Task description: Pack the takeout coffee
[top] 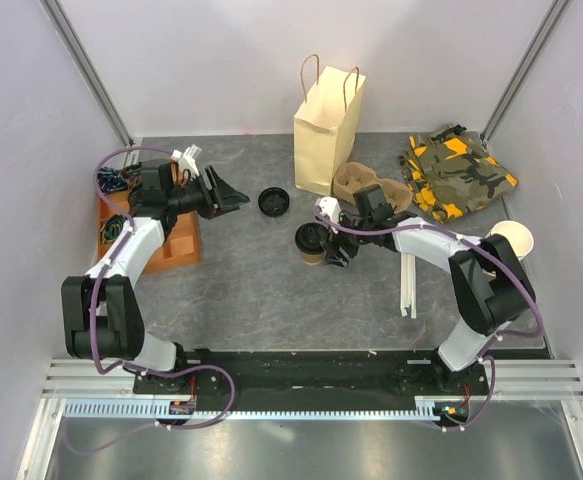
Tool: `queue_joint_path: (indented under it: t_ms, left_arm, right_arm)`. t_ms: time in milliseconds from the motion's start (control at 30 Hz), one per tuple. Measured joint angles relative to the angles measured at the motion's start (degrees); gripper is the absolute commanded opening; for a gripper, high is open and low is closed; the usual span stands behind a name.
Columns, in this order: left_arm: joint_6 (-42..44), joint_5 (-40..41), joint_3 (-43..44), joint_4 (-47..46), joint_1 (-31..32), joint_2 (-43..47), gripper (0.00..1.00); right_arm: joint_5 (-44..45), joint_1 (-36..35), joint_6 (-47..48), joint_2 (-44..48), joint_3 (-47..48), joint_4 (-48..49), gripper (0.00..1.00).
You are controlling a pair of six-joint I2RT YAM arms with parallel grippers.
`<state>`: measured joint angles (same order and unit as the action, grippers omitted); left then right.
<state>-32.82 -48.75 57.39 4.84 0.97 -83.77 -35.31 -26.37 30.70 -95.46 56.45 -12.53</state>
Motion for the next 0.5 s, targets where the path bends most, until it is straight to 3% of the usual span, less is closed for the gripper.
queue_joint_path:
  t_ms: [267,500]
  left_arm:
    - [-0.11,-1.18,0.02,-0.28,-3.02,0.00,0.67]
    - [-0.39,-1.38,0.02,-0.31,-6.49,0.02,0.67]
  right_arm:
    - [0.22,-2.95,-1.27,-5.33,5.46,3.10,0.68]
    - [1.73,-5.27,-9.16,-9.53,9.05,8.07,0.69]
